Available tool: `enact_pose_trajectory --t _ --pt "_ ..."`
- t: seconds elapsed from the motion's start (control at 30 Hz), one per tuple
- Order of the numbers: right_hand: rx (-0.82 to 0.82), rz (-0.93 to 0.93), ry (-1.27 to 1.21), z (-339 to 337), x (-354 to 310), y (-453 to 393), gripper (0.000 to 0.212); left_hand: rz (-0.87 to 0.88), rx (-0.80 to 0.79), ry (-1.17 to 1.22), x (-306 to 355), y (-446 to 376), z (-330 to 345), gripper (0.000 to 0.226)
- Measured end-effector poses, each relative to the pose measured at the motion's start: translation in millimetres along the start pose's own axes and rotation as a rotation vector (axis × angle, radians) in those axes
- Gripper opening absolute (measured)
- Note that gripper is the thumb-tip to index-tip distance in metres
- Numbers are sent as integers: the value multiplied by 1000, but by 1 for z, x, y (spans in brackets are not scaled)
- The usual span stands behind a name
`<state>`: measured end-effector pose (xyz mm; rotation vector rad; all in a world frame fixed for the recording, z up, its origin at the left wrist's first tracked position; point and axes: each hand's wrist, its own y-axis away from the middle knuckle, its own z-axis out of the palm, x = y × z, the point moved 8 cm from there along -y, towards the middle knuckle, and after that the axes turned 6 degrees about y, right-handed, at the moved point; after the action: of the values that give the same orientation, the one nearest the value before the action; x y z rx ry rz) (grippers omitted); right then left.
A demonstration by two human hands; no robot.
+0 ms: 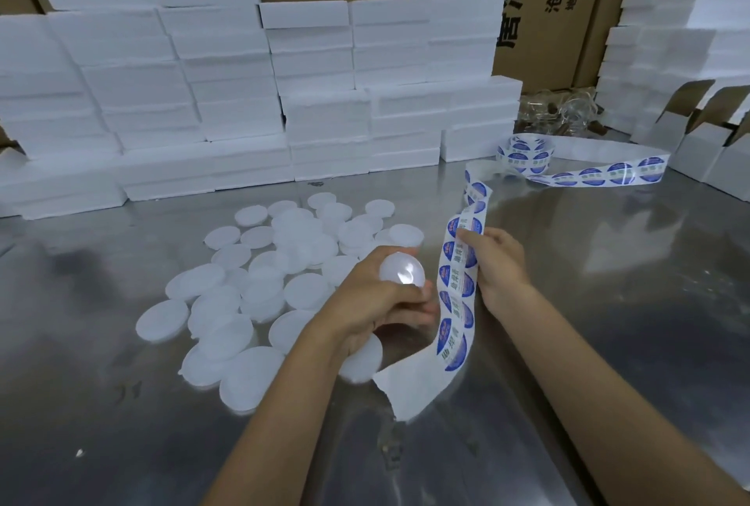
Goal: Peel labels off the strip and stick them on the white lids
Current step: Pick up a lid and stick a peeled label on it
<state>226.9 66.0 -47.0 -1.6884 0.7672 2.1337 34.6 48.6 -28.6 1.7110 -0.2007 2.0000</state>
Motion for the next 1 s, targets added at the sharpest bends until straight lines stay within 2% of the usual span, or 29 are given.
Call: enact_pose_trajectory --t 0.07,0.13,0.3,0.37,0.53,0.63,0.83,0.9,1.0 --pt "-5 -58 28 -1 -3 4 28 8 43 24 1 -1 -5 48" --pt "-34 -103 94 1 -5 7 30 7 43 30 2 -2 -5 44" --pt "-1 -184 169 2 -7 10 32 -102 -108 -48 -9 5 15 62" --pt "20 -186 167 2 -7 10 32 -97 -81 -41 -12 3 16 61" --pt "75 -145 88 -3 -3 8 37 -38 13 -113 -9 -1 13 63" --pt "101 -47 -56 -9 1 7 37 16 65 -218 -3 -1 14 65" --pt "57 47 -185 -9 4 8 42 -21 15 -241 -10 1 22 58" --pt "81 -12 -95 -11 -2 9 47 2 49 -211 -9 0 18 52" --pt "151 -407 268 -12 -44 31 57 85 166 -167 1 -1 2 46"
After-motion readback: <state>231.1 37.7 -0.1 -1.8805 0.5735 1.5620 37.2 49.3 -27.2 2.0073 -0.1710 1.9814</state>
